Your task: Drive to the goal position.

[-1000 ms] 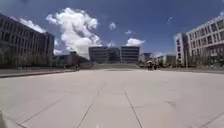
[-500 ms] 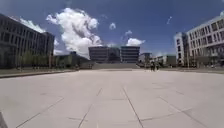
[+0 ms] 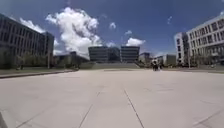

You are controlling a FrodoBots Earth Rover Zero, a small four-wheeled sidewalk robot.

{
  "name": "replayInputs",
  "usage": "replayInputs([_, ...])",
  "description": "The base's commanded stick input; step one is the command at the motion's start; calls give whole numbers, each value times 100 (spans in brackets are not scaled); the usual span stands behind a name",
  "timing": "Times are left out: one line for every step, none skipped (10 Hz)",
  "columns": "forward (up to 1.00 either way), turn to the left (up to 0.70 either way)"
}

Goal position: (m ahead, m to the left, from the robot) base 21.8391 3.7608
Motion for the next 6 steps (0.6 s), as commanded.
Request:
replayInputs([70,0])
replayInputs([70,0])
replayInputs([70,0])
replayInputs([70,0])
replayInputs([70,0])
replayInputs([70,0])
